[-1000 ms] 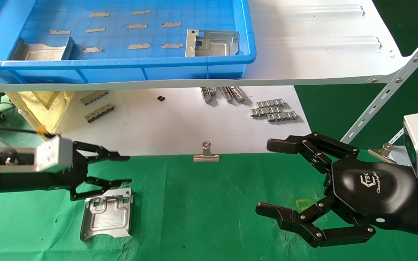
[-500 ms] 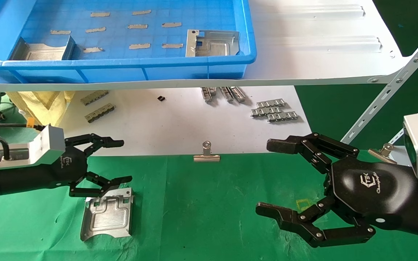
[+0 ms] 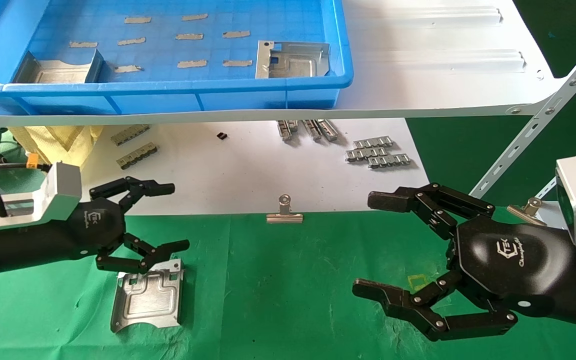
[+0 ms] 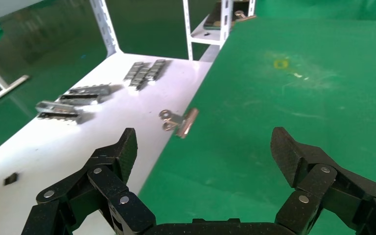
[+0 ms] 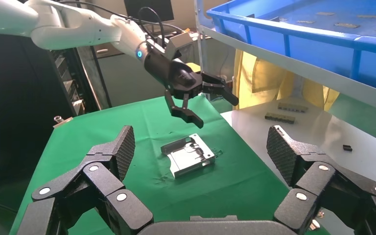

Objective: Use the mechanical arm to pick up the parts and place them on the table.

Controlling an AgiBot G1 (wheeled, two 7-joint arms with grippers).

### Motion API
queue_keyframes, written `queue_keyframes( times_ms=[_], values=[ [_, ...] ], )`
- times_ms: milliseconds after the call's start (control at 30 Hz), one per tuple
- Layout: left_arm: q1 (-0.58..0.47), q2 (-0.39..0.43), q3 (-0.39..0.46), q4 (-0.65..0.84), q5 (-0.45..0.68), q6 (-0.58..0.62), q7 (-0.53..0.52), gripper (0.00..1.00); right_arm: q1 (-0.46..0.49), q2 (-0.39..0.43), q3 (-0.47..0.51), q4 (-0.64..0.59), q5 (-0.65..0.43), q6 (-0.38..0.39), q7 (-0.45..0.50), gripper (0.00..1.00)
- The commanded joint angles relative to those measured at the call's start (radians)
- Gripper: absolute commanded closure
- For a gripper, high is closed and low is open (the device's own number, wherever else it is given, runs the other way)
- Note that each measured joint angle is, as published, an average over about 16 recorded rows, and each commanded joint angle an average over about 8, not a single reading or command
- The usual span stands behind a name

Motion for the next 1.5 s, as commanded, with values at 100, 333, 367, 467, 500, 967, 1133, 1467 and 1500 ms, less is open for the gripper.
queue_keyframes(
  times_ms=[100,333,367,467,500,967,1133,1467,1500],
  values=[
    [0.036,-0.017,-0.033,-0.077,-0.016,-0.007,-0.05,0.0,0.0,0.0,0.0,0.0,0.0,0.0,0.0,0.0],
    [0.1,-0.046,-0.092,-0.211,-0.045,-0.02,-0.138,0.0,0.0,0.0,0.0,0.0,0.0,0.0,0.0,0.0],
    [0.109,-0.051,-0.1,-0.23,-0.049,-0.021,-0.151,0.0,0.0,0.0,0.0,0.0,0.0,0.0,0.0,0.0],
    [0.136,-0.063,-0.126,-0.288,-0.061,-0.027,-0.188,0.0,0.0,0.0,0.0,0.0,0.0,0.0,0.0,0.0],
    [0.145,-0.067,-0.134,-0.306,-0.065,-0.029,-0.201,0.0,0.0,0.0,0.0,0.0,0.0,0.0,0.0,0.0],
    [0.272,-0.127,-0.251,-0.575,-0.122,-0.054,-0.377,0.0,0.0,0.0,0.0,0.0,0.0,0.0,0.0,0.0],
    [0.317,-0.148,-0.293,-0.671,-0.142,-0.063,-0.439,0.0,0.0,0.0,0.0,0.0,0.0,0.0,0.0,0.0],
    [0.404,-0.188,-0.373,-0.855,-0.181,-0.08,-0.56,0.0,0.0,0.0,0.0,0.0,0.0,0.0,0.0,0.0],
    [0.411,-0.192,-0.38,-0.87,-0.184,-0.081,-0.57,0.0,0.0,0.0,0.0,0.0,0.0,0.0,0.0,0.0]
  ],
)
